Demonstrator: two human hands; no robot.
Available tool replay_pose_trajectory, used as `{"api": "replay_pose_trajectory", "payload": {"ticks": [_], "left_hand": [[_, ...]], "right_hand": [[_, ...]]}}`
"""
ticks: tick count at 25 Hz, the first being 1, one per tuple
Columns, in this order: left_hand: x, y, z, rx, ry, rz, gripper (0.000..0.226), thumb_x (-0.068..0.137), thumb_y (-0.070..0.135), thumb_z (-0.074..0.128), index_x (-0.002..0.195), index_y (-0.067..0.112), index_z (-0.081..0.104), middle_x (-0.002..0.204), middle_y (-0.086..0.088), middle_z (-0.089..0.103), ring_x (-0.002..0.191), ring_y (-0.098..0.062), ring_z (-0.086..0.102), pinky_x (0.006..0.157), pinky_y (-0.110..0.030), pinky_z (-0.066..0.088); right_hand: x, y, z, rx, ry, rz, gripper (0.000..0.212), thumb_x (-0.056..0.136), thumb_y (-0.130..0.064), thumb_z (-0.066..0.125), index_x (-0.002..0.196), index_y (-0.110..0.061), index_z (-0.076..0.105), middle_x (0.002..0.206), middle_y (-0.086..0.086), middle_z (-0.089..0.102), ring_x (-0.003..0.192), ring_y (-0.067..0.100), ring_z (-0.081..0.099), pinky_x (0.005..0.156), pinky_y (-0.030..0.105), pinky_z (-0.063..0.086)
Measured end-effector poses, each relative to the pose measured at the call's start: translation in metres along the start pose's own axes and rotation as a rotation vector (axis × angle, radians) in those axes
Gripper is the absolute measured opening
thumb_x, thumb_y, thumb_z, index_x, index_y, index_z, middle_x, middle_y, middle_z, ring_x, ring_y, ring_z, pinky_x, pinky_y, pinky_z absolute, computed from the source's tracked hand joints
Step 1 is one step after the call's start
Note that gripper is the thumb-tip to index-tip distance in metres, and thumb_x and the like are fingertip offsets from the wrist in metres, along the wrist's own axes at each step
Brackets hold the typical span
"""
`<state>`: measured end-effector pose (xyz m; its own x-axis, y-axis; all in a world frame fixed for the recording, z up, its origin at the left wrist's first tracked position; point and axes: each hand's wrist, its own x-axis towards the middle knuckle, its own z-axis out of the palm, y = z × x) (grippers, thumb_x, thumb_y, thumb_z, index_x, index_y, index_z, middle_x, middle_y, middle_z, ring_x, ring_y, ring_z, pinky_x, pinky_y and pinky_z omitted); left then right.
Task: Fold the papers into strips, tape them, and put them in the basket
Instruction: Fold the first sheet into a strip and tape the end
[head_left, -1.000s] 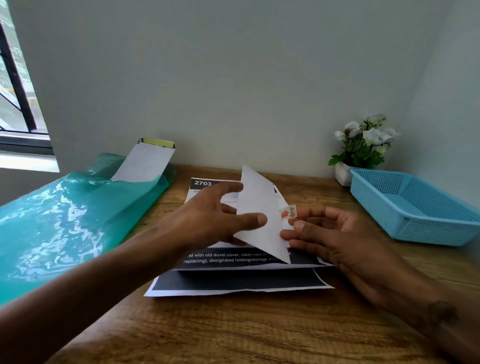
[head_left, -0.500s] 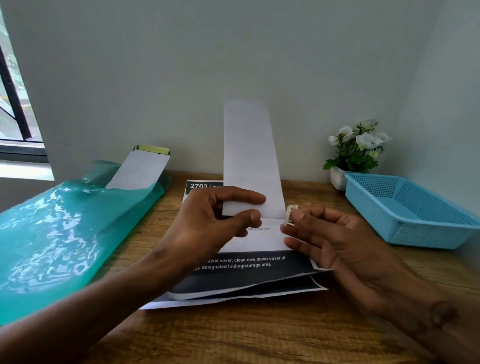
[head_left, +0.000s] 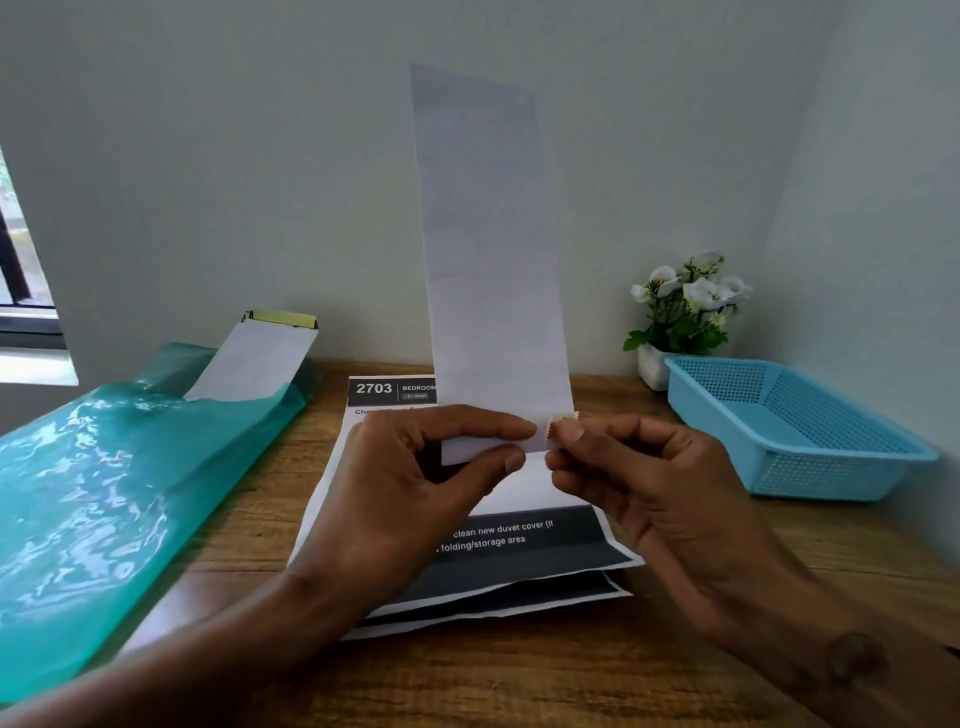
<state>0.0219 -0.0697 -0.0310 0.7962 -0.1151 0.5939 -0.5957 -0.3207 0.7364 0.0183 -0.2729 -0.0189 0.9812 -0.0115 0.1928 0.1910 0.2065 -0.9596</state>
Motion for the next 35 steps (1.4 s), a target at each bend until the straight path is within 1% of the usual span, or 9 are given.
{"api": "replay_pose_trajectory", "payload": {"ticks": [3, 7, 10, 15, 19, 25, 28, 32, 35], "left_hand": [[-0.001, 0.0, 0.002, 0.008, 0.02, 0.01, 0.025, 0.084, 0.024, 0.081, 0.105, 0.038, 0.079, 0.098, 0.023, 0.078, 0.086, -0.008, 0.077, 0.075, -0.024, 0.063], [-0.001, -0.003, 0.003, 0.01, 0.01, 0.006, 0.025, 0.085, 0.022, 0.082, 0.107, 0.034, 0.081, 0.099, 0.02, 0.079, 0.087, -0.011, 0.077, 0.076, -0.031, 0.065], [0.0, -0.004, 0.002, 0.018, -0.003, 0.005, 0.026, 0.085, 0.023, 0.081, 0.108, 0.034, 0.081, 0.101, 0.021, 0.079, 0.09, -0.007, 0.076, 0.078, -0.028, 0.064], [-0.001, -0.001, 0.002, 0.033, 0.005, 0.029, 0.024, 0.084, 0.025, 0.08, 0.106, 0.035, 0.081, 0.1, 0.025, 0.078, 0.091, 0.0, 0.074, 0.075, -0.012, 0.057], [-0.002, 0.0, 0.004, 0.056, 0.027, 0.055, 0.024, 0.083, 0.029, 0.081, 0.107, 0.033, 0.081, 0.103, 0.025, 0.078, 0.097, 0.002, 0.074, 0.082, -0.013, 0.058], [-0.005, 0.003, 0.003, 0.02, 0.086, 0.029, 0.023, 0.075, 0.038, 0.087, 0.097, 0.031, 0.082, 0.095, 0.02, 0.079, 0.089, -0.002, 0.076, 0.073, -0.017, 0.061], [-0.004, 0.006, 0.004, 0.036, 0.138, 0.039, 0.021, 0.074, 0.044, 0.085, 0.09, 0.031, 0.081, 0.09, 0.019, 0.078, 0.085, -0.006, 0.076, 0.067, -0.017, 0.061], [-0.003, 0.006, 0.006, 0.015, 0.154, 0.048, 0.016, 0.077, 0.038, 0.085, 0.089, 0.03, 0.078, 0.089, 0.017, 0.076, 0.085, -0.01, 0.076, 0.066, -0.019, 0.06], [-0.003, 0.006, 0.008, -0.032, 0.158, 0.021, 0.018, 0.077, 0.036, 0.086, 0.088, 0.027, 0.075, 0.088, 0.014, 0.074, 0.084, -0.013, 0.074, 0.063, -0.02, 0.059]], "right_hand": [[-0.002, 0.001, 0.001, -0.012, 0.02, -0.033, 0.025, 0.06, -0.027, 0.082, 0.08, -0.011, 0.084, 0.091, 0.016, 0.081, 0.086, 0.03, 0.08, 0.073, 0.03, 0.065], [-0.003, 0.0, 0.002, -0.115, 0.045, -0.061, 0.03, 0.065, -0.026, 0.081, 0.089, -0.007, 0.081, 0.088, 0.012, 0.081, 0.083, 0.026, 0.08, 0.077, 0.033, 0.065], [-0.003, -0.001, 0.004, -0.151, 0.058, -0.064, 0.033, 0.065, -0.027, 0.081, 0.092, -0.006, 0.08, 0.085, 0.01, 0.081, 0.082, 0.025, 0.08, 0.076, 0.032, 0.065], [-0.004, -0.001, 0.004, -0.168, 0.076, -0.076, 0.034, 0.064, -0.028, 0.081, 0.091, -0.007, 0.08, 0.084, 0.01, 0.081, 0.08, 0.024, 0.08, 0.076, 0.032, 0.065], [-0.005, 0.0, 0.005, -0.211, 0.09, -0.105, 0.035, 0.063, -0.031, 0.081, 0.091, -0.008, 0.08, 0.082, 0.008, 0.081, 0.078, 0.023, 0.08, 0.075, 0.031, 0.066], [-0.009, 0.0, 0.008, -0.27, 0.065, -0.181, 0.025, 0.072, -0.028, 0.082, 0.089, -0.009, 0.08, 0.08, 0.004, 0.081, 0.074, 0.018, 0.08, 0.072, 0.027, 0.065], [-0.011, 0.0, 0.011, -0.304, 0.059, -0.222, 0.019, 0.074, -0.027, 0.082, 0.086, -0.013, 0.08, 0.078, -0.001, 0.081, 0.072, 0.015, 0.079, 0.068, 0.022, 0.063], [-0.012, 0.0, 0.013, -0.315, 0.067, -0.264, 0.018, 0.072, -0.03, 0.084, 0.083, -0.017, 0.079, 0.075, -0.003, 0.08, 0.07, 0.014, 0.079, 0.066, 0.02, 0.062], [-0.013, 0.0, 0.013, -0.307, 0.075, -0.282, 0.017, 0.075, -0.023, 0.087, 0.086, -0.013, 0.078, 0.076, 0.0, 0.081, 0.07, 0.017, 0.079, 0.067, 0.023, 0.063]]}}
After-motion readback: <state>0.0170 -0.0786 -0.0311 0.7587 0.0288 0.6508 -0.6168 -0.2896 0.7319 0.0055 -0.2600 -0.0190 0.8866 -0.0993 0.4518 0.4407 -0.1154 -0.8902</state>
